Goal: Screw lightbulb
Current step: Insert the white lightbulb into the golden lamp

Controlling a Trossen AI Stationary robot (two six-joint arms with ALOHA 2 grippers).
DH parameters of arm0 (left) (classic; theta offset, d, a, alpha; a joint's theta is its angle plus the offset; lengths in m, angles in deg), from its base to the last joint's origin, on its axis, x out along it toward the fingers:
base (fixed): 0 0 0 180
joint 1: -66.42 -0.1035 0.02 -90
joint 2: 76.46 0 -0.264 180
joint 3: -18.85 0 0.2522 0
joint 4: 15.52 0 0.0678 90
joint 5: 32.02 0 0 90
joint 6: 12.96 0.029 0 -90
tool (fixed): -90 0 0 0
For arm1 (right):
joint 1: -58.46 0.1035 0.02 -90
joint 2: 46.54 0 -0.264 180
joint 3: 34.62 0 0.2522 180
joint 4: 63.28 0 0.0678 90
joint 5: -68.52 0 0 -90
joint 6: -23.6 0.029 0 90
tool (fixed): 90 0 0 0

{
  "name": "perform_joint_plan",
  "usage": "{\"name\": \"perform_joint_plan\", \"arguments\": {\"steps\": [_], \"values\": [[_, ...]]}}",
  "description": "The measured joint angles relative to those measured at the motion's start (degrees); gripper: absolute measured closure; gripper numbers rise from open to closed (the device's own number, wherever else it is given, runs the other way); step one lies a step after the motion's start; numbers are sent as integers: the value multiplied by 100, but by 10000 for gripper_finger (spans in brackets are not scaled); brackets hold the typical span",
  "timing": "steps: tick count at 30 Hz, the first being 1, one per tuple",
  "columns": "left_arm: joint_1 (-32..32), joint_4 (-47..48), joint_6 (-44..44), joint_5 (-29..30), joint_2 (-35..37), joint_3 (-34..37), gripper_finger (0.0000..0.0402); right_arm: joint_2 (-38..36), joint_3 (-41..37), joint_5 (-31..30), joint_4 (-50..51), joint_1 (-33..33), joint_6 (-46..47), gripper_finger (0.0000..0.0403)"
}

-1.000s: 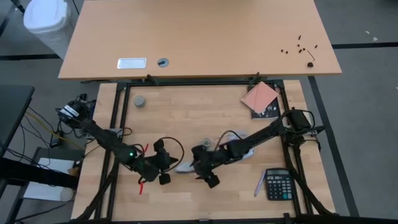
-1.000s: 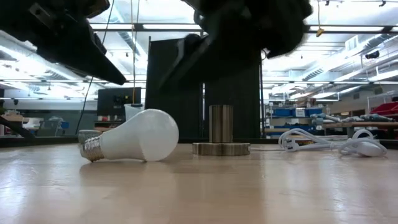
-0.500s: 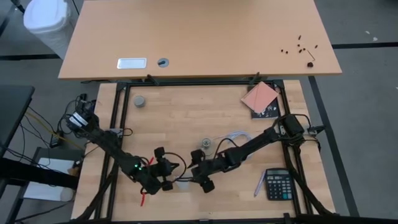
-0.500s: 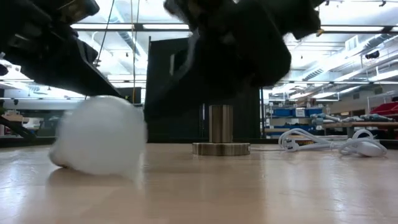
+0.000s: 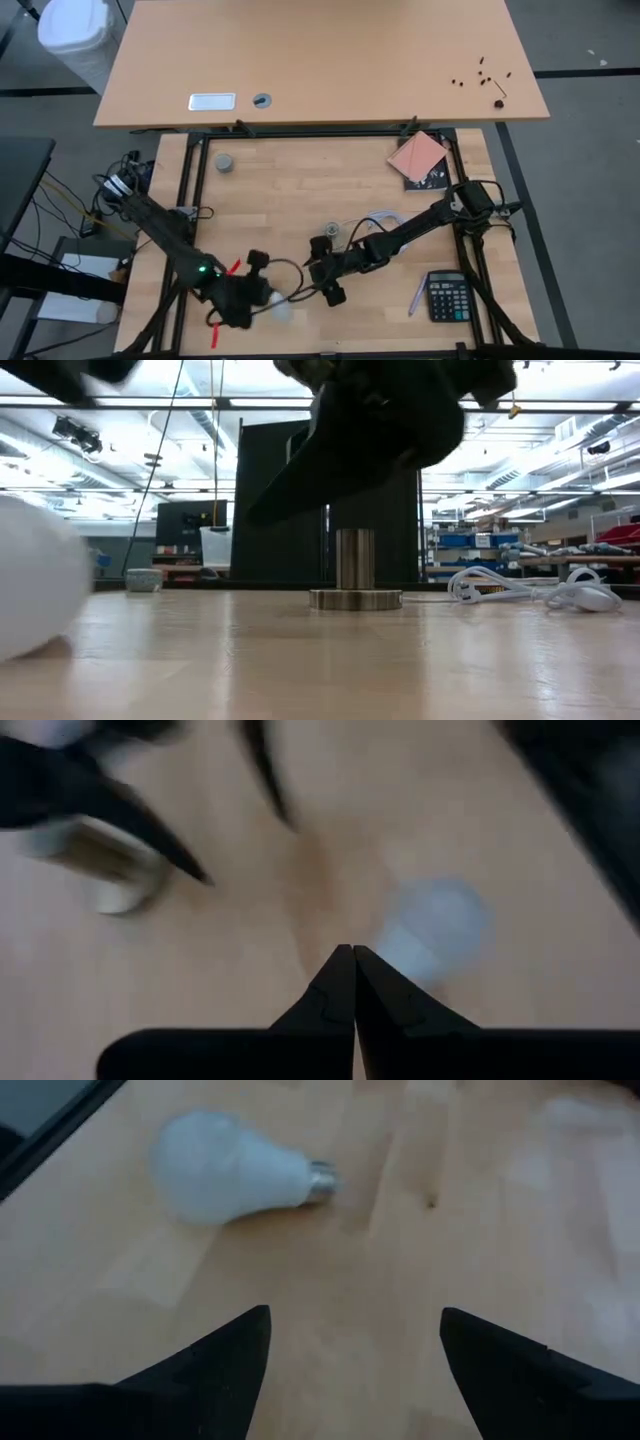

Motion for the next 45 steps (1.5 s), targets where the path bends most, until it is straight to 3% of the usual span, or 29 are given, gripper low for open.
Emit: {"name": "perform_joint_plan", "arguments": {"steps": [2, 7, 13, 18, 26, 39, 45], "values": [[134, 520, 96, -513, -1, -156, 396, 0, 0, 6, 96, 43, -18, 103], [337, 550, -294, -1383, -87, 1, 396, -28, 0, 2, 161, 95, -50, 103], [502, -124, -734, -1588, -496, 316, 396, -39, 0, 19, 134, 102, 104, 103], [611, -128, -859, -1676, -829, 372, 396, -42, 0, 63, 184, 197, 131, 103], [682, -437, -894, -1531, -1297, 368, 396, -50, 0, 63, 174, 254, 197, 105], [490, -792, -967, -441, -1570, 369, 396, -50, 0, 361, 228, 158, 811, 101], [382, -912, -950, -109, -1664, 370, 396, -37, -139, 334, -459, 209, 831, 102]]}}
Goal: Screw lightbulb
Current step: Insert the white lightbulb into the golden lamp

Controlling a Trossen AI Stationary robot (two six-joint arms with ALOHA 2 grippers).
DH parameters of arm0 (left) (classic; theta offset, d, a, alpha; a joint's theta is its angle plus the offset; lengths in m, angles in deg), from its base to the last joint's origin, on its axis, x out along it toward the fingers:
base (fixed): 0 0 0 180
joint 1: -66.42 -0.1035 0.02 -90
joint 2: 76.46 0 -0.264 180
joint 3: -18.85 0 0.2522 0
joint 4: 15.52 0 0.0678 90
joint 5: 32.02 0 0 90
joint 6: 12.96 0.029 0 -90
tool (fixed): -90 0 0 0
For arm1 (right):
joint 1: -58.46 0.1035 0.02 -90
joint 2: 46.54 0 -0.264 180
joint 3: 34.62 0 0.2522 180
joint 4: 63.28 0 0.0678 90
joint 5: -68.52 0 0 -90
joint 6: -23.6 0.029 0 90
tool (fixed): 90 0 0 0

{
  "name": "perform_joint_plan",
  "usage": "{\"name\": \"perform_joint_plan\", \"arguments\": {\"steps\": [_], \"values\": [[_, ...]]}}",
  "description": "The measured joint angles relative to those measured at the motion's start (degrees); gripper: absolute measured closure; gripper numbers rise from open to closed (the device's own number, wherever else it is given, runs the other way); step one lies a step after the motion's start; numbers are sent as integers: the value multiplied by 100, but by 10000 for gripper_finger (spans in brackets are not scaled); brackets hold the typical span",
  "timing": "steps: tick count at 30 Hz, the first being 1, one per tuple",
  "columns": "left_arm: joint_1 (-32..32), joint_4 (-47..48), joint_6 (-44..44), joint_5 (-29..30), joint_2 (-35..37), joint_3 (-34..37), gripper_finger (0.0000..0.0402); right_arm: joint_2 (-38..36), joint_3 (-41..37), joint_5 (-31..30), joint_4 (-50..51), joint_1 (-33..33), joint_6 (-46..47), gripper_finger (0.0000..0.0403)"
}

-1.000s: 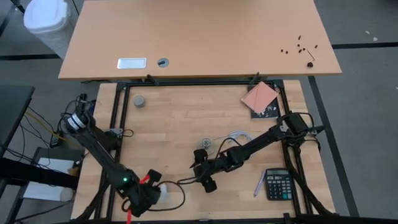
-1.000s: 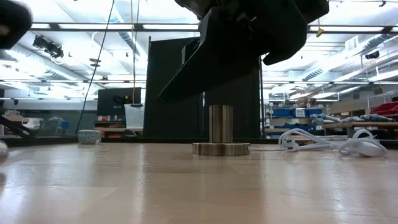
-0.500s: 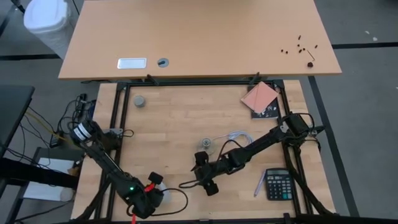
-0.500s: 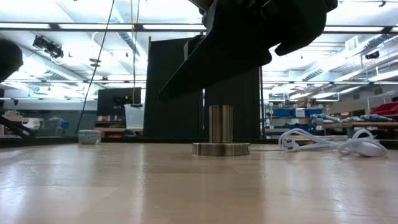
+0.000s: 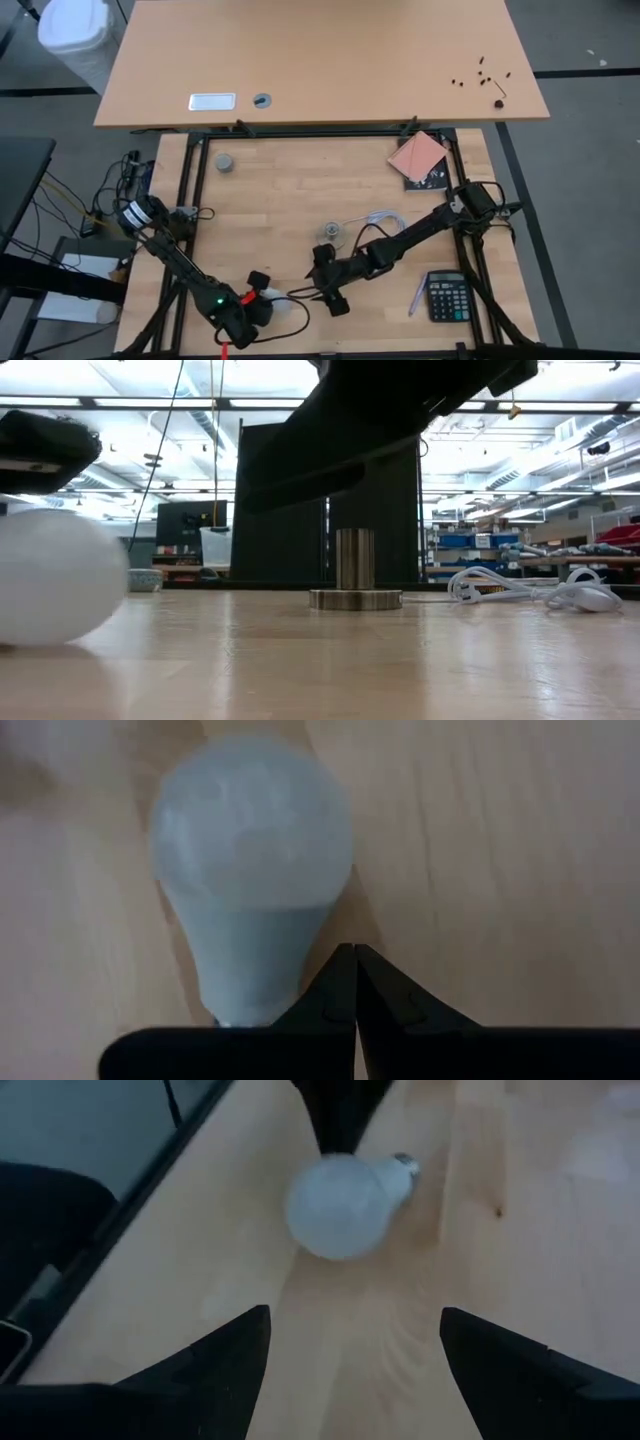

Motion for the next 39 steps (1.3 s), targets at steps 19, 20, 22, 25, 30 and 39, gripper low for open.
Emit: {"name": "perform_joint_plan", "arguments": {"steps": [19, 20, 22, 25, 30, 39], "values": [[-169, -75, -149, 362, -29, -2, 396, 20, -707, -535, -1645, 16, 72, 96], [-186, -76, -149, 401, -29, -1, 396, 20, -707, -557, -1640, 36, 93, 96], [-207, -112, -149, 524, -29, -1, 396, 20, -707, -685, -1619, 74, 147, 96], [-269, -112, -96, 660, -29, 0, 396, 20, -700, -776, -1622, 122, 214, 96], [-407, -127, -85, 673, -29, 0, 396, 20, -700, -783, -1332, 99, 241, 96], [-443, 198, -213, 237, -29, -339, 396, 20, -698, -428, -1282, -243, 218, 96]]}}
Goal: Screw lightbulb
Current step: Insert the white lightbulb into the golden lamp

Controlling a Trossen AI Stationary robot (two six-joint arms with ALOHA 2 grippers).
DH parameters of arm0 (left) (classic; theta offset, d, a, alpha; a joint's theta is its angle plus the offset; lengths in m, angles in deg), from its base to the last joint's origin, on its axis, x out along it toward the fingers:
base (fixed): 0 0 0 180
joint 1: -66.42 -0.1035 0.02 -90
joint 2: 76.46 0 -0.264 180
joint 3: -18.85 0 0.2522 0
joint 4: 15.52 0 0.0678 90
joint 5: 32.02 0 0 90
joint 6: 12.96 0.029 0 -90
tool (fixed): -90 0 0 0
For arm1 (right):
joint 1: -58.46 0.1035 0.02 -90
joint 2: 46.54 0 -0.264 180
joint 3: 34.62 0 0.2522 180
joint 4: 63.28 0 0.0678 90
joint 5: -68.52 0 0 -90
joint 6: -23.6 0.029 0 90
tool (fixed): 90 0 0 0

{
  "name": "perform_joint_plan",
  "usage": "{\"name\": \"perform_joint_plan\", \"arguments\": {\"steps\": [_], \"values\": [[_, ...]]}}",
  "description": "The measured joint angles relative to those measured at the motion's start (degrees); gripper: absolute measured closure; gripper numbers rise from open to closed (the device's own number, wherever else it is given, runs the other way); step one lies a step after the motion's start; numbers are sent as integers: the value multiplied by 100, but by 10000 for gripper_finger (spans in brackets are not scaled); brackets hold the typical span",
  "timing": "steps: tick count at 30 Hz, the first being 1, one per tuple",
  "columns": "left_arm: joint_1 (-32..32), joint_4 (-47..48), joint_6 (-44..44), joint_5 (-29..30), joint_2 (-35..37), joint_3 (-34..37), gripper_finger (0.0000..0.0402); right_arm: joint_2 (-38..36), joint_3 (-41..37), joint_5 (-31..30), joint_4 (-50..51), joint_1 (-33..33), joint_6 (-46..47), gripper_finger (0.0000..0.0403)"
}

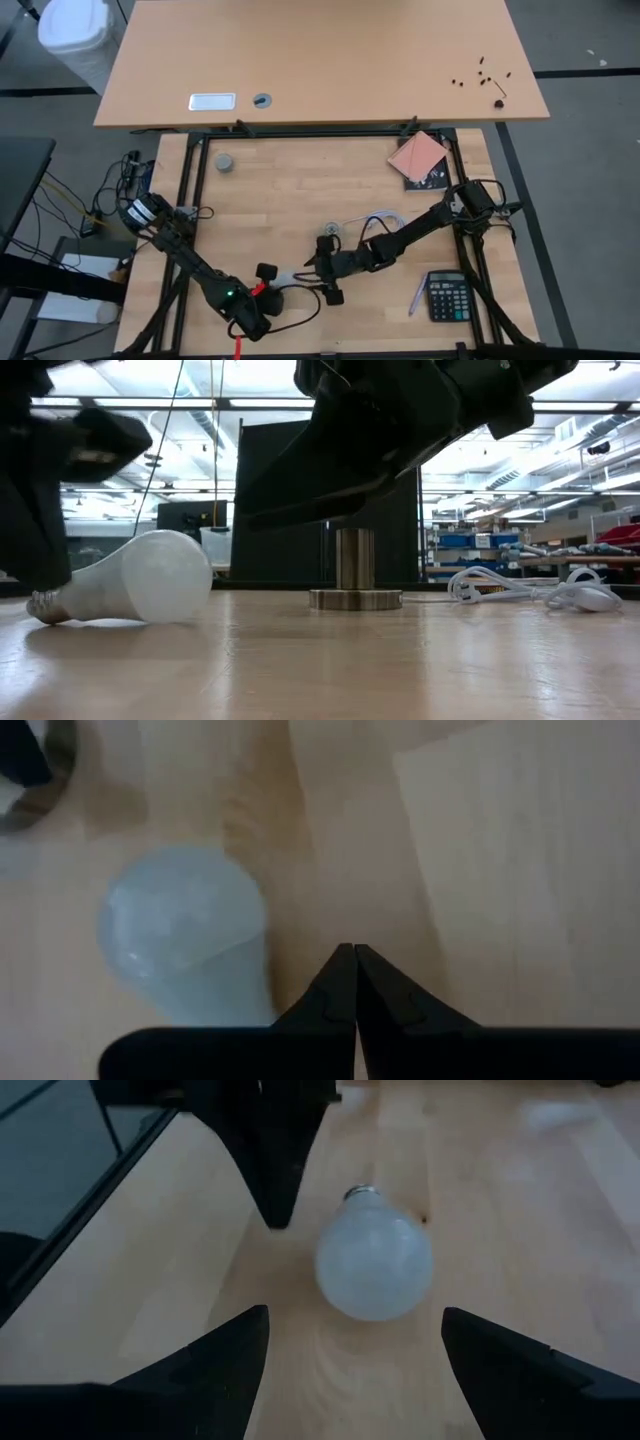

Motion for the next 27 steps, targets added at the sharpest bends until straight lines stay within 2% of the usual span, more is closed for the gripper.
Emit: {"name": "perform_joint_plan", "arguments": {"steps": [5, 10, 15, 21, 27], "values": [[79, 1350, -1190, -123, 4, -481, 396, 0, 0, 127, -11, -32, -173, 96], [136, 1940, -2447, -16, 9, -531, 386, 0, 0, 128, -18, -47, -302, 94], [147, 1960, -2862, -9, 9, -519, 318, 0, 0, 130, -18, -57, -302, 95], [182, 1499, -2634, -89, -35, -126, 216, 0, 2, 147, -6, -57, -287, 95], [186, 1303, -2405, 353, -32, 100, 169, 0, 2, 174, 92, -57, -170, 95]]}}
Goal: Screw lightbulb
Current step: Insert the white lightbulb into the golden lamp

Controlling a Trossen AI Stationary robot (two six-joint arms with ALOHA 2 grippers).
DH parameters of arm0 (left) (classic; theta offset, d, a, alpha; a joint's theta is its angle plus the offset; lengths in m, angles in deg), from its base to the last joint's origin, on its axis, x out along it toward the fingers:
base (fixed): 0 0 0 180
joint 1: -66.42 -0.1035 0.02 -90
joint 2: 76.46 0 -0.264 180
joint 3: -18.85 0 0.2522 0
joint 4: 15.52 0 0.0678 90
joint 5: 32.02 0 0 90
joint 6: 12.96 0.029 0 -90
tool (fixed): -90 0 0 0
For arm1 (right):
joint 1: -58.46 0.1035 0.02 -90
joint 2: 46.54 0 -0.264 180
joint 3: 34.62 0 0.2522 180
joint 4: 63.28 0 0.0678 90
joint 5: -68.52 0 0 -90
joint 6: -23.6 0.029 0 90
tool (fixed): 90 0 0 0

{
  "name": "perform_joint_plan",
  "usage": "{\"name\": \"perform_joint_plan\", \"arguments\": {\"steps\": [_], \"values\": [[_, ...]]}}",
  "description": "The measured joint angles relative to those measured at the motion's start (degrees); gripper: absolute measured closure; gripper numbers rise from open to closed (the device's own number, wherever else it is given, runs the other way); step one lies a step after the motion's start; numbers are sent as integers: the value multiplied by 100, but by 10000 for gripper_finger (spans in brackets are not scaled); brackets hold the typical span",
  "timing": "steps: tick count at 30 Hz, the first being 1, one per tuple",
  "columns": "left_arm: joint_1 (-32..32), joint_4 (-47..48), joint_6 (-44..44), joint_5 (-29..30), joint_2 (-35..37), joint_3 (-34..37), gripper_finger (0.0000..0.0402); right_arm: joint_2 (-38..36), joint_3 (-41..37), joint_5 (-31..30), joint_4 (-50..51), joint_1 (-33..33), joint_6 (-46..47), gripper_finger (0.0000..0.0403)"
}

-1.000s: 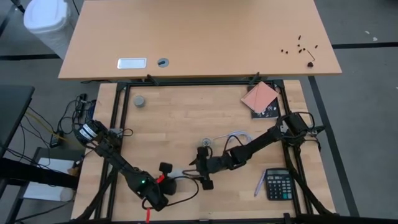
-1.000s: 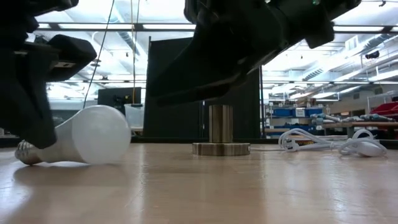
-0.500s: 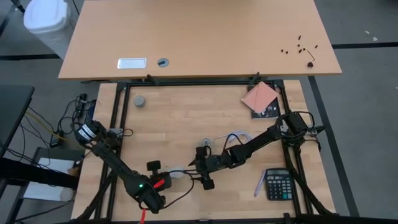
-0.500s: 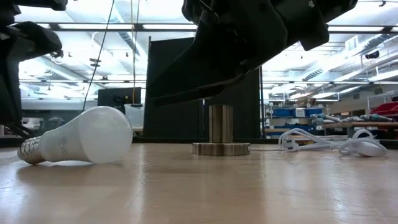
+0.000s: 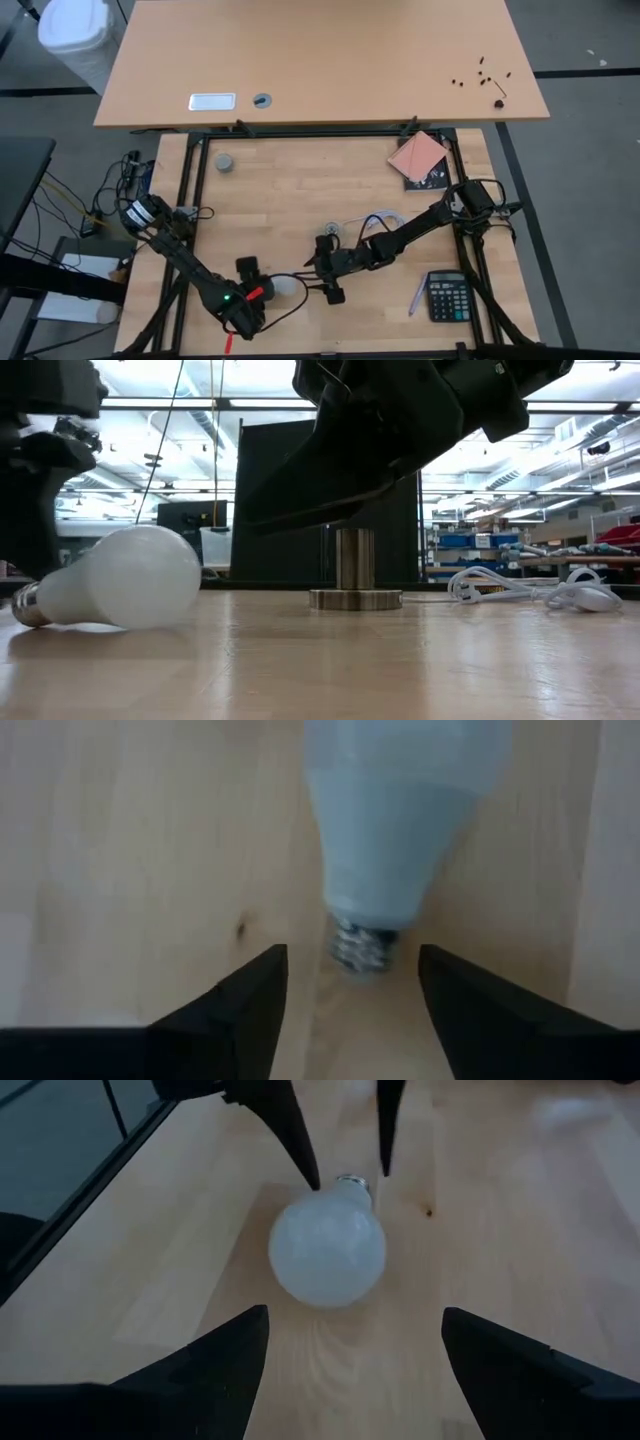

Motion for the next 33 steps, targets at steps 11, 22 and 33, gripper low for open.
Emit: {"name": "perform_joint_plan", "arguments": {"steps": [11, 22, 33], "values": [[-36, -1833, 870, 8, 20, 641, 182, 2, 2, 314, 144, 0, 60, 96], [-45, -1878, 970, 64, 5, 641, 238, -27, 2, 402, 458, 66, -38, 96], [-59, -1923, 968, 237, -10, 645, 262, -22, 2, 509, -105, 142, -367, 94]]}}
